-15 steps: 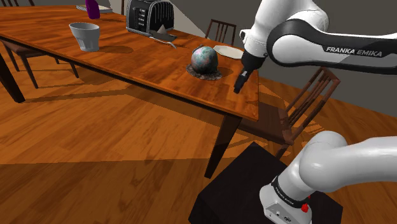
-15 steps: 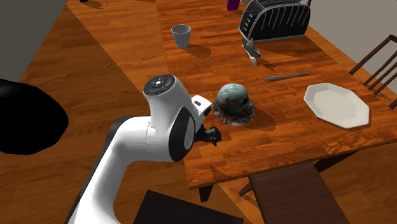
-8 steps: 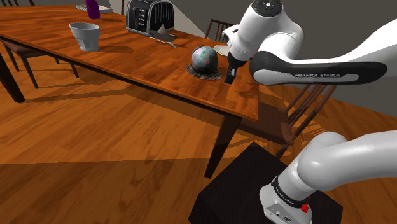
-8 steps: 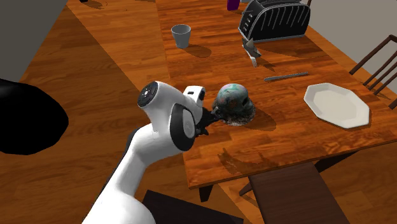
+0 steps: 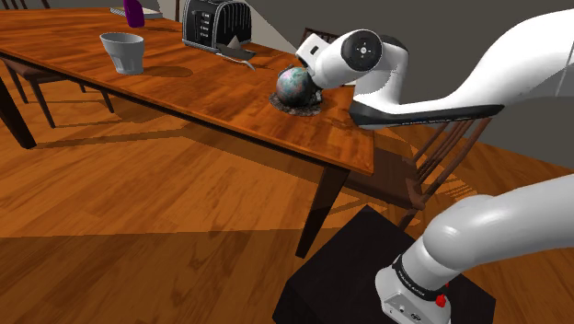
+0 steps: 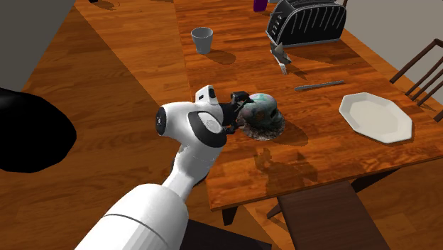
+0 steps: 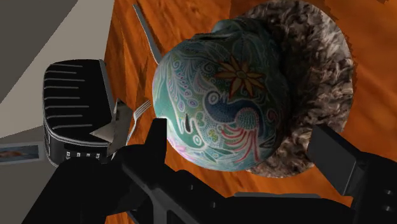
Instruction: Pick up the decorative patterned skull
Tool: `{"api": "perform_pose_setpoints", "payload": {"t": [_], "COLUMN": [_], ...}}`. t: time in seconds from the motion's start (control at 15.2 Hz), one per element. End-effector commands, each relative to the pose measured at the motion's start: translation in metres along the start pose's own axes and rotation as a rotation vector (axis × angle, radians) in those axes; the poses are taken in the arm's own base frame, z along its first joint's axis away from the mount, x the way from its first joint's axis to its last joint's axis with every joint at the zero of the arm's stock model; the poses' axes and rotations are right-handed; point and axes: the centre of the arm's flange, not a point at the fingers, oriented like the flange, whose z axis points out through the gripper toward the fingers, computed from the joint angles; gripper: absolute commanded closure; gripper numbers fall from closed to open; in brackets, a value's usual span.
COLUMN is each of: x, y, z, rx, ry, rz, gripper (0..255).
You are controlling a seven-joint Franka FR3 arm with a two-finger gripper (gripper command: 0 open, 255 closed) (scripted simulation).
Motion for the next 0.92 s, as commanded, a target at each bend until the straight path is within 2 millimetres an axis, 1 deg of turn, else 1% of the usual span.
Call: {"api": "perform_pose_setpoints", "payload": {"t": [0.0,0.46,0.66,0.73,0.86], "x": [0.012,0.017,0.018,0.017,0.017], "y": [0.001,-0.03,-0.033,-0.033,-0.033], "z": [0.007,0.025,0.026,0.026,0.026], "rx": [-0.105,-0.105,-0.105,-0.105,-0.105], "ry": [0.041,0.041,0.041,0.041,0.041], "rz": [-0.105,-0.105,-0.105,-0.105,-0.105], "gripper": [0,0,0,255,255]}}
